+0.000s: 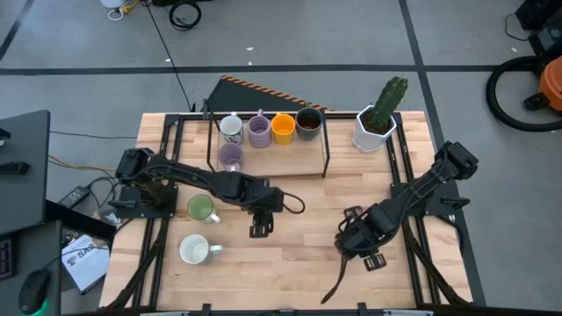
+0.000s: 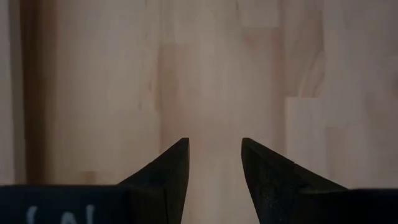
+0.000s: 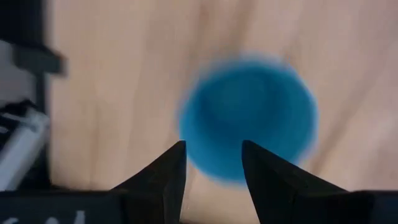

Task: Place coffee mugs
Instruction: Put the blue mug on the shelf

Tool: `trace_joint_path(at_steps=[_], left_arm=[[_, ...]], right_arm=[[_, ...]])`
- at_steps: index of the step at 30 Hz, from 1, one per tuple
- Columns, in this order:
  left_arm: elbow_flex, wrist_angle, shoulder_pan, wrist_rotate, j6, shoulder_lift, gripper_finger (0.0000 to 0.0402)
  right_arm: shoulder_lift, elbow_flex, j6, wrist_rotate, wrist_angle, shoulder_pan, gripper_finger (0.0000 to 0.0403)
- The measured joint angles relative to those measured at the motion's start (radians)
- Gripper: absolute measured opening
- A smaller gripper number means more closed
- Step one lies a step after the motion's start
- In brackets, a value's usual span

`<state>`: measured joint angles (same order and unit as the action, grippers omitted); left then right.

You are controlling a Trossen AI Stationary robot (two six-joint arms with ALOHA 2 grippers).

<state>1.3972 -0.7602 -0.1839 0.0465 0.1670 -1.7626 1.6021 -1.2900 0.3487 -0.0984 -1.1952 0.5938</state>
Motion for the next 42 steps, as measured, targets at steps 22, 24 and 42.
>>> trace_joint_path(at_steps=[22,24,42], left_arm=[[0.011,0.002,-0.036,0.003,0.024,-0.001,0.0153],[0.011,0.001,-0.031,0.005,0.028,-0.001,0.0153],[0.011,-0.001,-0.039,0.003,0.052,-0.001,0.0153]], right_arm=[[-0.275,0.332,-0.185,0.158,0.226,-0.266,0.016],[-0.285,0.373,-0.188,0.124,0.254,-0.284,0.016],[-0.29,0.48,0.186,-0.049,0.294,-0.077,0.0159]])
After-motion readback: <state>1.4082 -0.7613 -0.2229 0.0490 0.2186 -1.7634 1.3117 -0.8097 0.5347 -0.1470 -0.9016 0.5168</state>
